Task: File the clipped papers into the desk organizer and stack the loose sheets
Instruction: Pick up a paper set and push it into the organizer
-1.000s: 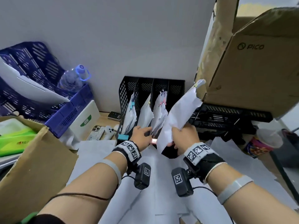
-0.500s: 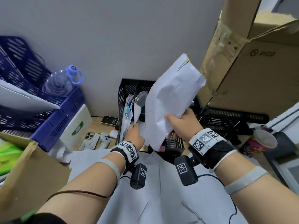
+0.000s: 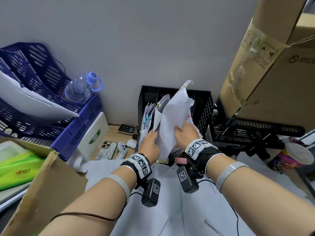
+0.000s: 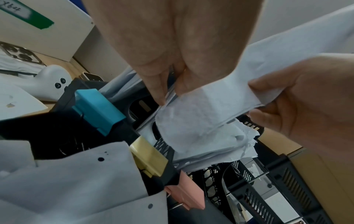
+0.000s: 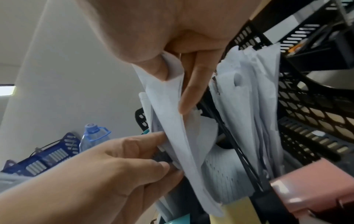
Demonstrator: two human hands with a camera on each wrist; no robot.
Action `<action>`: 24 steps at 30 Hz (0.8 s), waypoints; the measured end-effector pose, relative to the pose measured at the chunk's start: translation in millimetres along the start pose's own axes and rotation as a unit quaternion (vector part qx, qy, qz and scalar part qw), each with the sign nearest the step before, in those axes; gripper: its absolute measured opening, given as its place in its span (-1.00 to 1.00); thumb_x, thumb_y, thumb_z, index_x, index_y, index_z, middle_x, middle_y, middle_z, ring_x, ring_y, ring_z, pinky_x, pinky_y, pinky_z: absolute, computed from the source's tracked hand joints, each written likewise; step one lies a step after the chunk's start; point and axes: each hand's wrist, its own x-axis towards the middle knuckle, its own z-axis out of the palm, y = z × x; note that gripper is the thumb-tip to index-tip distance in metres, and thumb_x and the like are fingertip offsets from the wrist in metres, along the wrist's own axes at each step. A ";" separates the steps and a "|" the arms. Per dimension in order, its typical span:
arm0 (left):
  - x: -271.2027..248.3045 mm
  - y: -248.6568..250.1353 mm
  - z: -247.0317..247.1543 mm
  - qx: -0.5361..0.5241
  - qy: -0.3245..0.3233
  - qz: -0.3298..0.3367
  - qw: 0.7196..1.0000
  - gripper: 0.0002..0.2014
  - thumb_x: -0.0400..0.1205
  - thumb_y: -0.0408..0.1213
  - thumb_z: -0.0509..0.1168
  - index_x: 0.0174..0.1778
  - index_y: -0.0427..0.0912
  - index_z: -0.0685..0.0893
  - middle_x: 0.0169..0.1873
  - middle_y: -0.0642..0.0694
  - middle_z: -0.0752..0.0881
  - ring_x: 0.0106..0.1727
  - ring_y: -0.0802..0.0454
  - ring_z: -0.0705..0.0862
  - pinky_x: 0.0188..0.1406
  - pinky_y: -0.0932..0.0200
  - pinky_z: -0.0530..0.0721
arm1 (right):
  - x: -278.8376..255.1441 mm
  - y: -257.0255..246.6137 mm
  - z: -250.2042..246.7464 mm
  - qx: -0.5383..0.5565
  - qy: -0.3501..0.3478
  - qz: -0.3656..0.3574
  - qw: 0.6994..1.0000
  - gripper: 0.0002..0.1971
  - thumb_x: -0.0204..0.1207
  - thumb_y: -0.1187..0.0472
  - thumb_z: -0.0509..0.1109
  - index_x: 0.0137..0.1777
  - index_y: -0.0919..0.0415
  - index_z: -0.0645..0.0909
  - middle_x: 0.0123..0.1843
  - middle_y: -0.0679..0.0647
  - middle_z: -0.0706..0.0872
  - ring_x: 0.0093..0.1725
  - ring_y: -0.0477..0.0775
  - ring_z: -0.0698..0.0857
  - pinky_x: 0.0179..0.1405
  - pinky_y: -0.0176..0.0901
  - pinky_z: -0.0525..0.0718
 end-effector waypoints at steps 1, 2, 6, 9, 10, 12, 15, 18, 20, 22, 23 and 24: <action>-0.9 -0.4 -1.9 0.011 -0.003 -0.006 1.000 -0.45 0.53 -0.55 0.13 0.45 -0.14 0.56 0.48 -0.08 0.53 0.52 -0.07 0.47 0.59 0.00 0.44 | 0.7 -0.3 0.4 -0.013 0.007 -0.016 1.000 -0.80 0.70 0.14 0.12 0.13 0.18 0.53 -0.09 0.29 0.73 -0.07 0.34 0.75 -0.05 -0.03 0.66; -0.6 -0.5 -3.3 0.022 -0.007 -0.011 1.000 -0.44 0.54 -0.56 0.13 0.49 -0.17 0.52 0.55 -0.09 0.48 0.57 -0.09 0.42 0.62 -0.03 0.40 | 1.7 -0.9 -0.1 -0.026 0.011 -0.032 0.999 -0.86 0.70 0.14 0.10 0.05 0.03 0.50 -0.17 0.26 0.72 -0.13 0.35 0.77 -0.06 0.05 0.71; 2.2 -2.9 -3.6 0.019 -0.013 -0.027 0.999 -0.39 0.51 -0.47 0.09 0.53 -0.08 0.45 0.58 -0.05 0.44 0.55 -0.17 0.46 0.50 -0.16 0.54 | 6.2 -2.5 -2.2 -0.061 0.007 -0.037 0.997 -0.79 0.67 0.23 0.07 0.05 -0.10 0.47 -0.22 0.30 0.69 -0.26 0.34 0.79 -0.15 0.16 0.77; 5.4 -2.7 -0.9 0.006 -0.009 -0.013 1.000 -0.38 0.50 -0.46 0.08 0.53 -0.04 0.46 0.49 -0.03 0.52 0.45 -0.06 0.52 0.51 -0.11 0.52 | 8.7 1.0 7.5 -0.050 -0.023 -0.003 0.998 -0.70 0.63 0.16 0.12 0.32 0.12 0.44 -0.20 0.25 0.73 -0.18 0.31 0.77 -0.14 0.03 0.75; 5.7 -0.7 -0.4 -0.002 -0.006 -0.005 1.000 -0.38 0.52 -0.49 0.09 0.53 -0.04 0.47 0.47 -0.03 0.53 0.45 -0.04 0.53 0.53 -0.09 0.50 | 9.0 1.0 10.9 -0.037 -0.045 0.013 0.998 -0.73 0.59 0.08 0.16 0.25 0.07 0.47 -0.19 0.18 0.73 -0.17 0.28 0.77 -0.16 -0.02 0.73; 6.9 1.7 -0.8 -0.023 -0.010 0.008 1.000 -0.38 0.52 -0.50 0.10 0.52 -0.02 0.48 0.41 -0.05 0.57 0.40 -0.05 0.57 0.49 -0.05 0.54 | 11.2 -0.4 12.8 -0.002 -0.067 0.040 0.997 -0.73 0.51 -0.06 0.24 0.13 0.02 0.54 -0.16 0.06 0.74 -0.19 0.21 0.80 -0.15 -0.04 0.77; 3.8 4.3 -2.5 -0.028 -0.031 0.011 0.999 -0.38 0.55 -0.51 0.15 0.55 0.01 0.47 0.45 0.01 0.56 0.22 -0.02 0.67 0.25 0.19 0.61 | 22.0 -2.0 10.3 0.052 -0.050 0.054 0.996 -0.72 0.53 0.06 0.28 0.19 0.04 0.65 -0.16 0.07 0.79 -0.28 0.22 0.83 -0.28 -0.01 0.83; 2.6 3.6 -2.4 -0.005 -0.038 0.034 0.999 -0.41 0.58 -0.49 0.19 0.57 -0.08 0.46 0.58 0.03 0.46 0.46 0.05 0.53 0.43 0.29 0.41 | 32.7 -5.8 9.7 0.133 -0.063 0.052 0.988 -0.83 0.56 0.21 0.30 0.03 0.14 0.70 -0.23 0.20 0.82 -0.36 0.22 0.85 -0.35 0.08 0.85; 4.1 0.6 -0.8 -0.005 -0.045 0.035 0.998 -0.44 0.57 -0.44 0.22 0.53 -0.08 0.50 0.57 0.01 0.47 0.55 0.04 0.47 0.58 0.16 0.39 | 37.8 -7.6 13.4 0.131 -0.087 0.046 0.986 -0.89 0.52 0.19 0.34 -0.05 0.16 0.69 -0.20 0.19 0.82 -0.34 0.20 0.86 -0.31 0.15 0.85; 4.9 -3.4 1.5 -0.013 -0.054 0.028 0.998 -0.50 0.56 -0.37 0.23 0.47 -0.08 0.54 0.54 0.01 0.49 0.54 0.02 0.48 0.59 -0.04 0.46 | 37.6 -5.4 20.2 0.115 -0.106 0.050 0.986 -0.86 0.51 0.18 0.36 -0.08 0.24 0.70 -0.20 0.21 0.84 -0.32 0.18 0.87 -0.24 0.17 0.85; 5.4 -4.7 2.6 0.001 -0.052 0.024 0.998 -0.53 0.57 -0.35 0.23 0.44 -0.09 0.56 0.51 -0.01 0.51 0.51 0.00 0.50 0.56 -0.08 0.48 | 36.3 -2.8 24.2 0.110 -0.108 0.047 0.987 -0.85 0.52 0.19 0.36 -0.10 0.26 0.70 -0.21 0.22 0.84 -0.31 0.17 0.87 -0.22 0.17 0.85; 6.0 -6.3 4.1 0.024 -0.048 0.018 0.998 -0.57 0.58 -0.33 0.24 0.40 -0.11 0.59 0.46 -0.04 0.54 0.47 -0.04 0.52 0.52 -0.08 0.50 | 35.2 0.6 27.9 0.107 -0.103 0.040 0.988 -0.84 0.52 0.19 0.35 -0.12 0.27 0.70 -0.21 0.23 0.84 -0.29 0.17 0.87 -0.21 0.17 0.85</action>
